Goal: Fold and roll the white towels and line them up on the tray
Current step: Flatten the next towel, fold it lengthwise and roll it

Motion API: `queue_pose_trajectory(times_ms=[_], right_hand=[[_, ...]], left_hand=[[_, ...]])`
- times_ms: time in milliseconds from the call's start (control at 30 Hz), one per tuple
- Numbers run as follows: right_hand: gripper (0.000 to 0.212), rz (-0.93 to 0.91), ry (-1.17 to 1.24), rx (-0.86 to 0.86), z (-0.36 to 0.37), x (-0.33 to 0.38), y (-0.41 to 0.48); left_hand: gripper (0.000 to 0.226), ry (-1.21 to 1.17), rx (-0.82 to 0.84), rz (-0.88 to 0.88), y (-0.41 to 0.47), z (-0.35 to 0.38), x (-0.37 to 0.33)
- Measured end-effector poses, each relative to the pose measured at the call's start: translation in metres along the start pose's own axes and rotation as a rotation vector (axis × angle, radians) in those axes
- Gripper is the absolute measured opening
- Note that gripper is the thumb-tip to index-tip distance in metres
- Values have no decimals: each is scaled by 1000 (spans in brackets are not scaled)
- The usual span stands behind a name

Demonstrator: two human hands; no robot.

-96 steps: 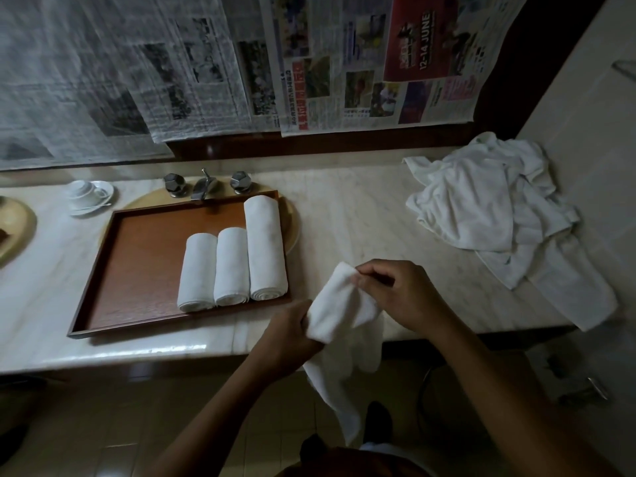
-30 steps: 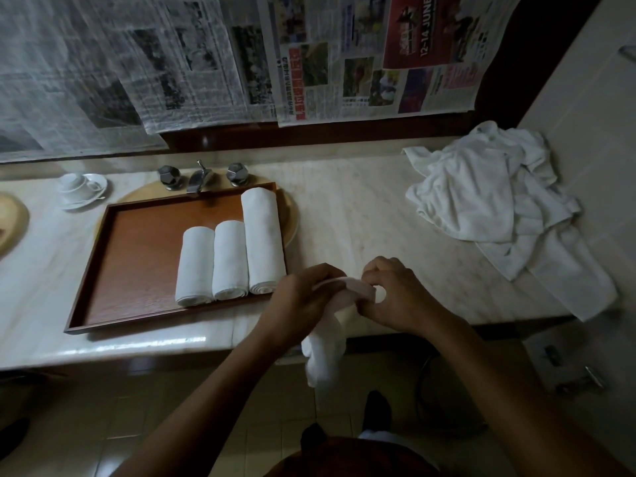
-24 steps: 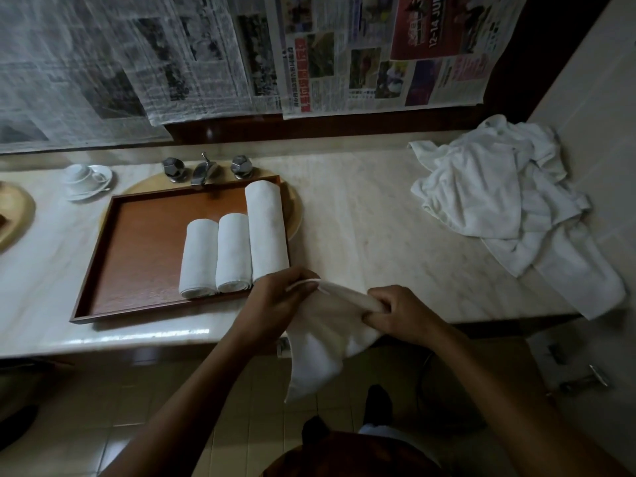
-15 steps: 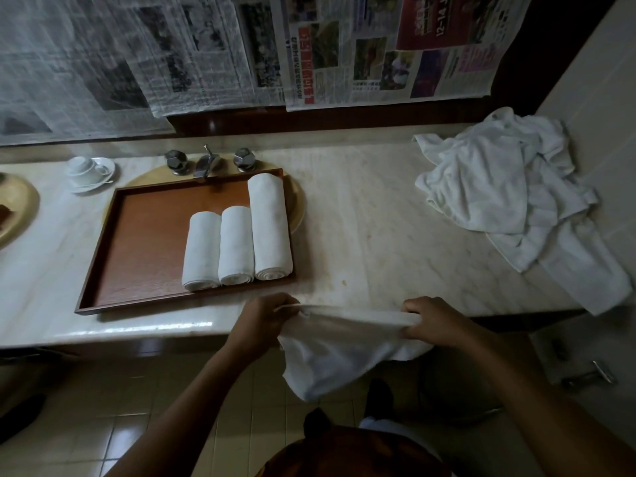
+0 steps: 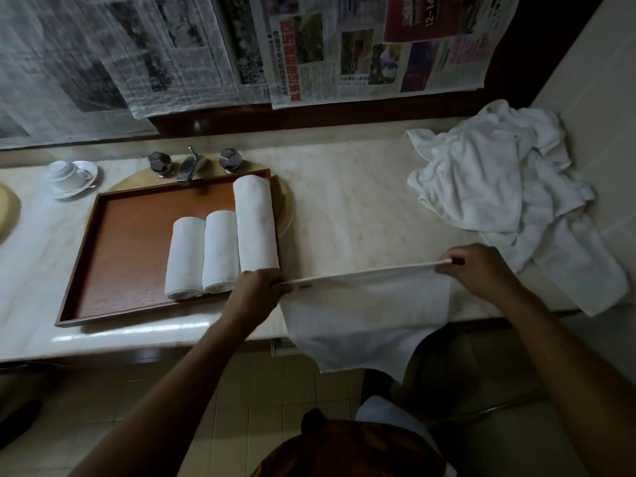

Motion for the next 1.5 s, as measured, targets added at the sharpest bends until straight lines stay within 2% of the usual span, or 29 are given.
queue_pose_trajectory(times_ms=[67,233,467,600,767,967,1100,1333,1433,1500], right_hand=[[5,-25,41,-73,-13,5,19],[11,-97,7,-236,-42,13,83],[12,-173,36,-263,-69,28,186],[13,-161,69,-249,-73,32,243],[17,-165,29,-290,-72,37,311],[27,-86,-7,-297,-52,32,387],[24,-17,-35,-277,-29,23,419],[28,72,-34,-286,8,-7,450],[52,93,12,-379,10,-13,443],[58,24,13,-464,10,2,427]], left_hand=[[14,18,-34,20,27,-12,-6],[15,63,-158,32,100,-43,-22],[12,121,-275,-62,204,-72,-29],[18,81,-279,-136,256,-83,-25],[20,155,-331,-165,315,-87,-19],[20,141,-319,-218,388,-68,16],[17,96,-288,-278,423,-46,41],[17,51,-326,-359,448,-1,73],[31,-17,-396,-391,441,5,80],[41,28,-438,-321,432,8,62]])
Point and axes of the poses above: each hand's wrist, its own y-axis towards the middle knuckle, its own z-axis out of the palm, x = y × z, the point moved 8 cm from there along y, towards the middle knuckle, and after that the axes turned 3 degrees about y, right-handed, at the moved point
